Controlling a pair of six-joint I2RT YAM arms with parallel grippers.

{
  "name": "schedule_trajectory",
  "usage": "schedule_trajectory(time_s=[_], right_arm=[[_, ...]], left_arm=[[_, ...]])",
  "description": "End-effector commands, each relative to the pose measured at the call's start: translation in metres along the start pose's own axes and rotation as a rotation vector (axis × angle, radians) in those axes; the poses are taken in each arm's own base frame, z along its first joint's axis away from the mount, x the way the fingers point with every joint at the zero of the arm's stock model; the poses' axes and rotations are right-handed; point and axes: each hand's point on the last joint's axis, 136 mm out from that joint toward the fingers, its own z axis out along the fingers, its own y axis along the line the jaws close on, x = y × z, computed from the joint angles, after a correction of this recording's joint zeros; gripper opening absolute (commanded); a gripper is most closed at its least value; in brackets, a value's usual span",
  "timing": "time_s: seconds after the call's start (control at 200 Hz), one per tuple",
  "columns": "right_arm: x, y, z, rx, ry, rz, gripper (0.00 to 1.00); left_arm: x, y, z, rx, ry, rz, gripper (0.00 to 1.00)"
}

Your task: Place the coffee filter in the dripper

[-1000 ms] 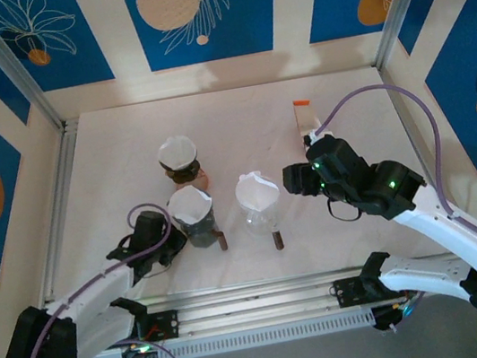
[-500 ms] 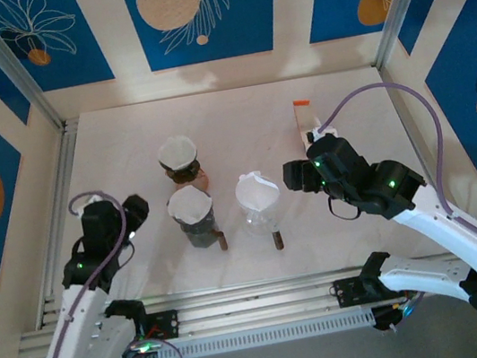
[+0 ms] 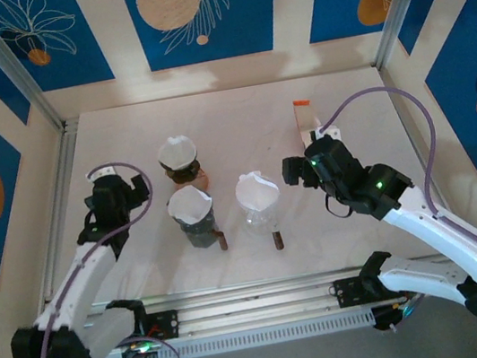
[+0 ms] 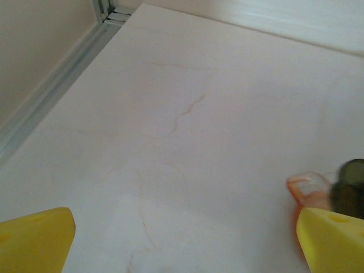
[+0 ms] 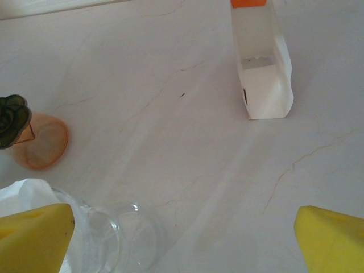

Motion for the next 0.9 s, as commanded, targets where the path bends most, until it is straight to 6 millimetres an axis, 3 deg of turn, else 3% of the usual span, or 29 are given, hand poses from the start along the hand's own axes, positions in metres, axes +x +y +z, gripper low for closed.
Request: schedule_trajectory(time_s=[0.0, 0.205, 0.35, 0.445, 0.57, 0.695, 0.795, 0.895], right_arm=[[-0.015, -0.013, -0.002, 0.032, -0.077, 0.053, 0.99], [-0.011, -0.043, 0.006, 0.109, -0.066, 0.123, 0.99], [-0.011, -0.062, 0.013, 0.15, -0.073, 0.131, 0.99], [-0.016, -0.062, 0.025, 0.099, -0.088, 0.082, 0.99], [-0.026, -0.079, 0.047, 0.088, -0.16, 0.058, 0.99], [-0.036, -0.102, 0.067, 0.097, -0.323, 0.019, 0.99], [-0.031, -0.115, 0.088, 0.084, -0.405, -0.023, 0.99], [-0.015, -0.129, 0.123, 0.081, -0.328, -0.015, 0.99]], left_arm=[[-0.006, 0.007, 0.026, -0.049, -0.08, 0.104, 1.0], [0.016, -0.003, 0.061, -0.026, -0.123, 0.2, 1.0], [0.021, -0.008, 0.071, 0.02, -0.185, 0.158, 1.0], [0.027, -0.015, 0.076, 0.062, -0.22, 0.168, 1.0], [0.042, -0.022, 0.079, 0.126, -0.201, 0.181, 1.0], [0.039, -0.021, 0.08, 0.125, -0.227, 0.173, 1.0], [0.039, -0.022, 0.08, 0.128, -0.227, 0.174, 1.0], [0.04, -0.022, 0.08, 0.127, -0.226, 0.175, 1.0]])
